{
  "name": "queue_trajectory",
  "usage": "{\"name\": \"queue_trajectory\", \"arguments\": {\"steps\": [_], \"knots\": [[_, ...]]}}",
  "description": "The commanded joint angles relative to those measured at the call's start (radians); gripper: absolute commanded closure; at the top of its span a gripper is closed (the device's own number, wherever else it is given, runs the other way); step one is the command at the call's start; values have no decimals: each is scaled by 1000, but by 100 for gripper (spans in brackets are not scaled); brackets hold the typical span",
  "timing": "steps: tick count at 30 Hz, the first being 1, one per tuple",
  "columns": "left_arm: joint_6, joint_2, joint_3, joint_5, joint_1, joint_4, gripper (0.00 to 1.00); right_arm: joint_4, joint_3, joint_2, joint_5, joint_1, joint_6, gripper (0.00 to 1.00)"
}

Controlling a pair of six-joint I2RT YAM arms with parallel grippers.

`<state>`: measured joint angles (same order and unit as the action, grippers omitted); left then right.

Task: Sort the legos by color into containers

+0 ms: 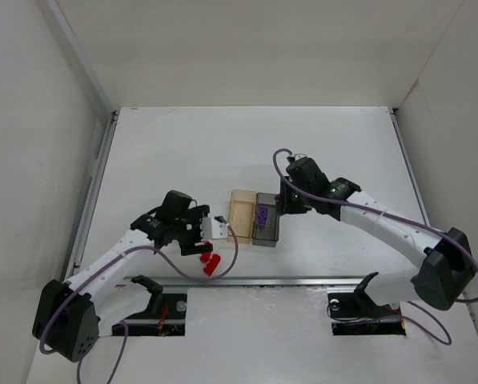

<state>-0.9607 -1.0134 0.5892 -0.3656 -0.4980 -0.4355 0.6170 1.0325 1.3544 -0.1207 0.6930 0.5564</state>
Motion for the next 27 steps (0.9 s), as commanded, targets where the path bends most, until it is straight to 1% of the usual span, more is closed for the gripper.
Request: {"name": "queue_trajectory", "arguments": {"steps": [1, 3, 4, 6, 7, 8, 9, 10, 11, 13, 14, 17, 21, 26, 27], "knots": [[-392, 67, -54, -61, -5, -95, 24, -77, 55, 18, 90, 16, 16, 100], [-497, 88, -63, -96, -5, -105, 19, -86, 70, 69, 127, 16, 16, 100], [-509, 88, -63, -105, -5, -105, 15, -86, 90, 118, 138, 26, 16, 98], [-509, 75, -63, -125, -5, -105, 7, -74, 109, 153, 150, 26, 4, 90], [-509, 43, -52, -125, -5, -114, 2, -63, 119, 167, 150, 26, -6, 83], [-526, 24, -42, -125, -5, -124, 0, -63, 120, 181, 150, 26, -6, 75], [-535, 4, -42, -125, -5, -134, 0, -63, 120, 181, 150, 26, -6, 75], [-535, -17, -29, -125, -5, -134, 0, -63, 120, 181, 150, 26, -15, 58], [-535, -39, -29, -134, -16, -147, 0, -72, 120, 181, 150, 26, -15, 49], [-535, -103, 0, -145, -16, -161, 0, -72, 129, 181, 161, 26, -35, 37], [-535, -123, 0, -145, -25, -172, 0, -72, 129, 181, 161, 26, -35, 26], [-546, -165, 9, -145, -25, -172, 0, -62, 153, 181, 170, 26, -47, 23], [-572, -175, 0, -145, -34, -151, 0, -43, 163, 170, 150, 26, -56, 23], [-550, -185, 0, -157, -34, -140, 5, -34, 152, 118, 141, 26, -38, 23], [-550, -185, 0, -168, -34, -140, 8, -43, 141, 118, 141, 26, -38, 23]]}}
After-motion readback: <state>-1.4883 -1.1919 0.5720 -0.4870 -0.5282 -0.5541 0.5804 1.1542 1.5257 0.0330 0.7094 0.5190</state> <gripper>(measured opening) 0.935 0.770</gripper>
